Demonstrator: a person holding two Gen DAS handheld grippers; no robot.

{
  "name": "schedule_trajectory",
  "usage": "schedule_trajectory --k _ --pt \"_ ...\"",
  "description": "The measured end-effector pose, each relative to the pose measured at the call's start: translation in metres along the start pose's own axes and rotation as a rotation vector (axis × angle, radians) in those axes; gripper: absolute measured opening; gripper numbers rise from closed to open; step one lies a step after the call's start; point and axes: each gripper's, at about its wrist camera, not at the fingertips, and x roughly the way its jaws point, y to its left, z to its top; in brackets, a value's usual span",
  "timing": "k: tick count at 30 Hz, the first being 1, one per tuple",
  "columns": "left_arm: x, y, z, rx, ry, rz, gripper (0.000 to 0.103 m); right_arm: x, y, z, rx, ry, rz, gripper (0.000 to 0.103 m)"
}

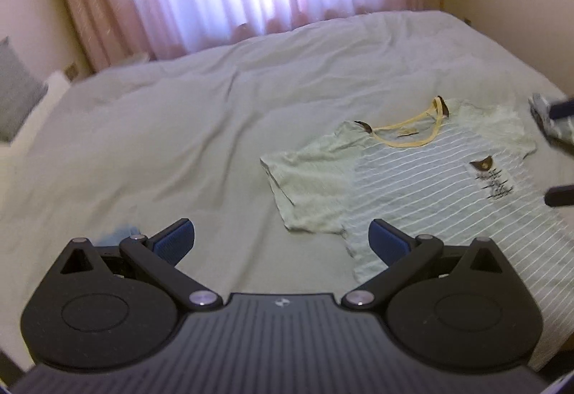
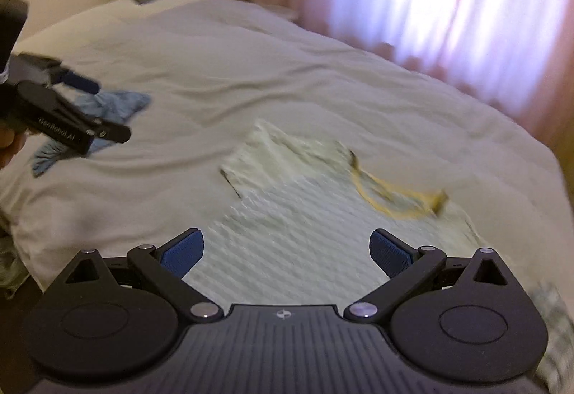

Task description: Fold clothes

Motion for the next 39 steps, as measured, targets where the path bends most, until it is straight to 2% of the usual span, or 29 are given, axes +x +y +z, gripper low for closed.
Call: schedule_trajectory --k 1,4,6,10,12,14,15,17,19,22,24,26,29,32,36,39 --pt "0.005 0.004 0.004 0.039 -0.009 -0.012 0.102 0.007 -0.001 0.005 -0.022 -0.014 0.013 0.101" --pt "0.030 0.023 0.012 0.254 -0.067 -0.054 0.102 0.033 0.006 0.020 -0.057 -0.018 0.024 0.101" --pt "0.054 0.039 0.014 0.385 -0.091 -0.088 0.102 0.053 0.014 0.030 -0.065 -0.006 0.019 0.095" --pt "0.120 0.081 0.015 0.597 -0.169 -0.228 0.096 0.087 0.049 0.046 -0.059 -0.004 -0.056 0.089" --pt "0.153 0.095 0.014 0.686 -0.155 -0.271 0.089 0.107 0.070 0.051 -0.043 -0.001 -0.110 0.083" --pt "0.184 0.102 0.008 0.836 -0.177 -0.317 0.084 0.133 0.093 0.056 -0.004 0.035 -0.168 0.079" --pt "0.195 0.103 0.003 0.900 -0.190 -0.331 0.084 0.146 0.102 0.058 0.021 0.054 -0.186 0.070" --pt "0.221 0.101 -0.009 1.030 -0.212 -0.362 0.084 0.176 0.123 0.062 0.039 0.092 -0.211 0.061" --pt "0.247 0.101 -0.020 1.138 -0.222 -0.395 0.083 0.201 0.140 0.063 0.012 0.111 -0.228 0.061" --pt "0.285 0.096 -0.032 1.233 -0.239 -0.425 0.081 0.244 0.159 0.062 -0.044 0.137 -0.237 0.057" --pt "0.306 0.097 -0.039 1.289 -0.253 -0.438 0.080 0.279 0.164 0.060 -0.079 0.164 -0.243 0.045" --pt "0.322 0.096 -0.044 1.327 -0.263 -0.448 0.080 0.312 0.167 0.057 -0.111 0.190 -0.256 0.040" --pt "0.343 0.095 -0.049 1.372 -0.267 -0.478 0.080 0.353 0.168 0.052 -0.156 0.236 -0.286 0.040" --pt "0.357 0.093 -0.051 1.425 -0.275 -0.483 0.080 0.382 0.170 0.048 -0.203 0.257 -0.284 0.040" --pt "0.368 0.089 -0.044 1.469 -0.308 -0.472 0.080 0.399 0.174 0.044 -0.282 0.247 -0.294 0.039" --pt "0.378 0.085 -0.041 1.556 -0.375 -0.433 0.078 0.403 0.165 0.048 -0.270 0.247 -0.295 0.032"
